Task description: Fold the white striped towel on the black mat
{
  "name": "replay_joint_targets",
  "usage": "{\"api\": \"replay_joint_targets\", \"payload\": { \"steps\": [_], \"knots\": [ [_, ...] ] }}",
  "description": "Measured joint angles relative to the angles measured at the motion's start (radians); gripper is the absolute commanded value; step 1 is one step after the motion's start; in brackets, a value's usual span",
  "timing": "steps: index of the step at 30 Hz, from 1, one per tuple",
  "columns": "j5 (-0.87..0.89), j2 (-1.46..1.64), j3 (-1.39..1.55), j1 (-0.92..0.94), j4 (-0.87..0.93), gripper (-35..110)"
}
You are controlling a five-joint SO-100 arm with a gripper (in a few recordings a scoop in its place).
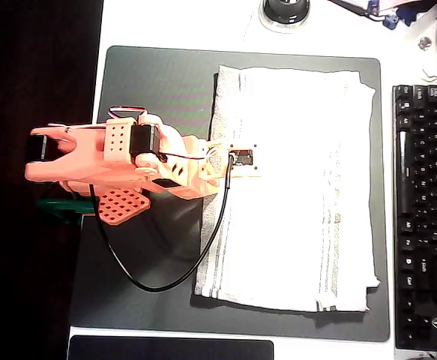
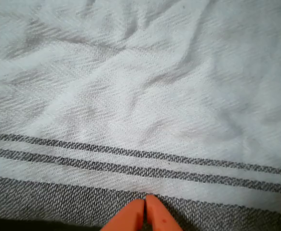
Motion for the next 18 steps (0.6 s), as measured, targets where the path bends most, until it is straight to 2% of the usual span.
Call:
{"api": "replay_joint_targets", "payload": {
  "steps": [18],
  "knots": [
    [0.000,0.000,0.000,-0.046,0.000,0]
  ]
}}
